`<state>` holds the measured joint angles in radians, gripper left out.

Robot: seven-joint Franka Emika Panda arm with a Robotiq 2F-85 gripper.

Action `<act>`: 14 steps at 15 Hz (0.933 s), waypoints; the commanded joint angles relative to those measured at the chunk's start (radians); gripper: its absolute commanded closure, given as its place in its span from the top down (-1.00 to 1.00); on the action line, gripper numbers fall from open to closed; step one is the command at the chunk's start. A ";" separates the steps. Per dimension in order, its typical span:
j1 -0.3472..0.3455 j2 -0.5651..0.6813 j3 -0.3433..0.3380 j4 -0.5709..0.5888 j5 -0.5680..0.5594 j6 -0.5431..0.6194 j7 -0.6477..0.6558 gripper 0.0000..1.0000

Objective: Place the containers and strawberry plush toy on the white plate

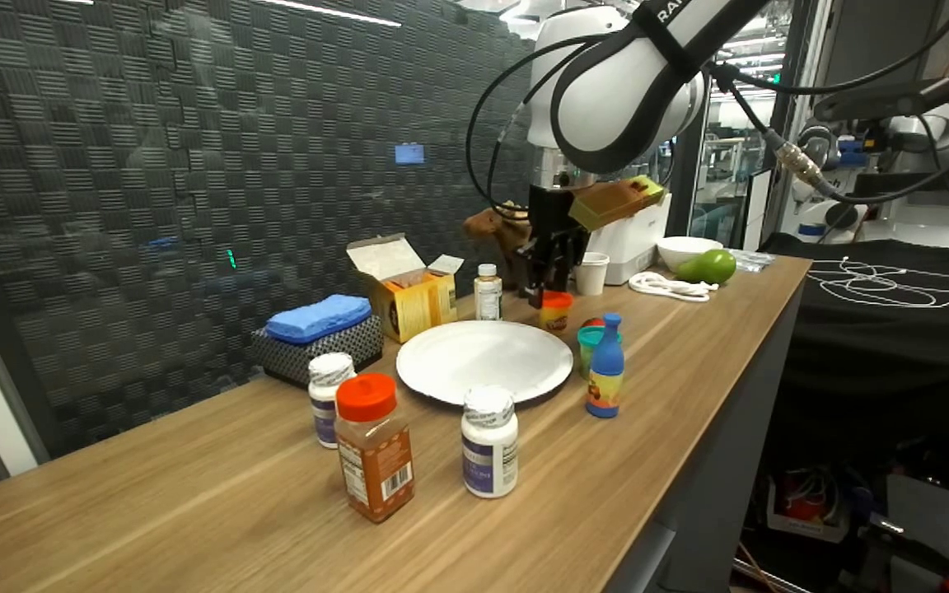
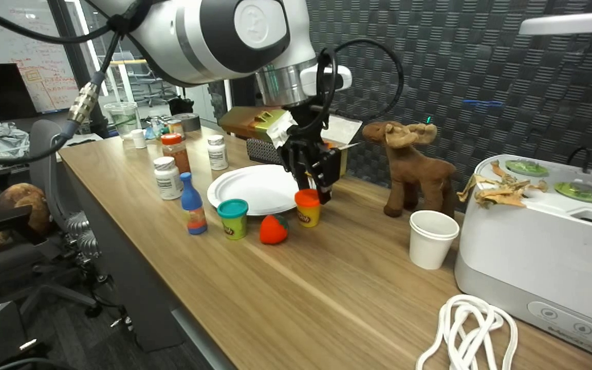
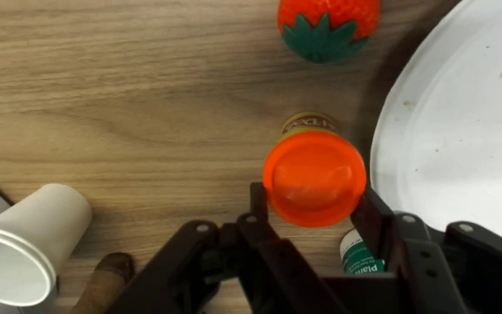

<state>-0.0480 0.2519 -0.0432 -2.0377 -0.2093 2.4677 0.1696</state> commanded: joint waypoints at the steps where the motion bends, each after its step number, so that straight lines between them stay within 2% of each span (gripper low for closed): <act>1: 0.030 -0.008 -0.015 0.049 -0.003 -0.071 0.015 -0.46; 6: 0.097 0.011 -0.009 0.182 -0.121 -0.255 0.068 -0.46; 10: 0.149 0.030 0.030 0.251 -0.126 -0.381 0.057 -0.46; 12: 0.167 0.045 0.053 0.268 -0.102 -0.407 0.042 -0.46; 14: 0.181 0.064 0.069 0.274 -0.099 -0.384 0.043 -0.46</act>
<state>0.1147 0.2754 0.0075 -1.8180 -0.3152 2.0959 0.2143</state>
